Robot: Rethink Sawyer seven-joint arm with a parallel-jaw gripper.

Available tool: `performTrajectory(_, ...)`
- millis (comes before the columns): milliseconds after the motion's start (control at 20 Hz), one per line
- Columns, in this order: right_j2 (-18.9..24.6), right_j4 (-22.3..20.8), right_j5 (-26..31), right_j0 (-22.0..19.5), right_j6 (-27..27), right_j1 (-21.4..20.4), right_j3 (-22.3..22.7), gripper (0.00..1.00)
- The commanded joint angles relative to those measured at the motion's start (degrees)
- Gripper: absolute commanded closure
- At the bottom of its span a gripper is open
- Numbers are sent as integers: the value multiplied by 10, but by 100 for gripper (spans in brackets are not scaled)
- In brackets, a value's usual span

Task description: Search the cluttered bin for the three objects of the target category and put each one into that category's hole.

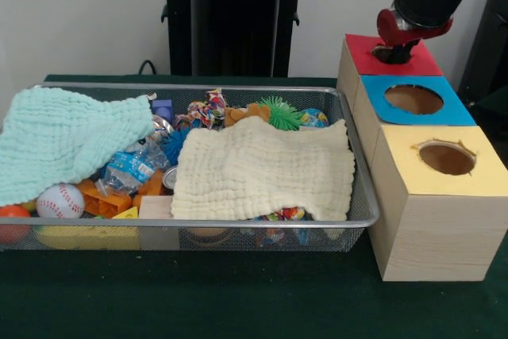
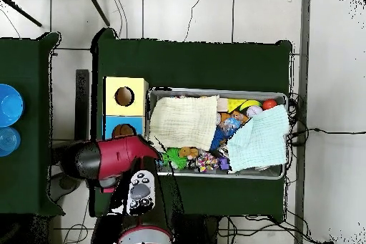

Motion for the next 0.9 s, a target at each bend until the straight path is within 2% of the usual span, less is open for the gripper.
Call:
performTrajectory(50,14,5,32,16,106,55,-14,100)
performTrajectory(500,-17,-3,35,38,118,60,-33,100)
performTrajectory(900,-43,-6,33,54,116,33,-50,100)
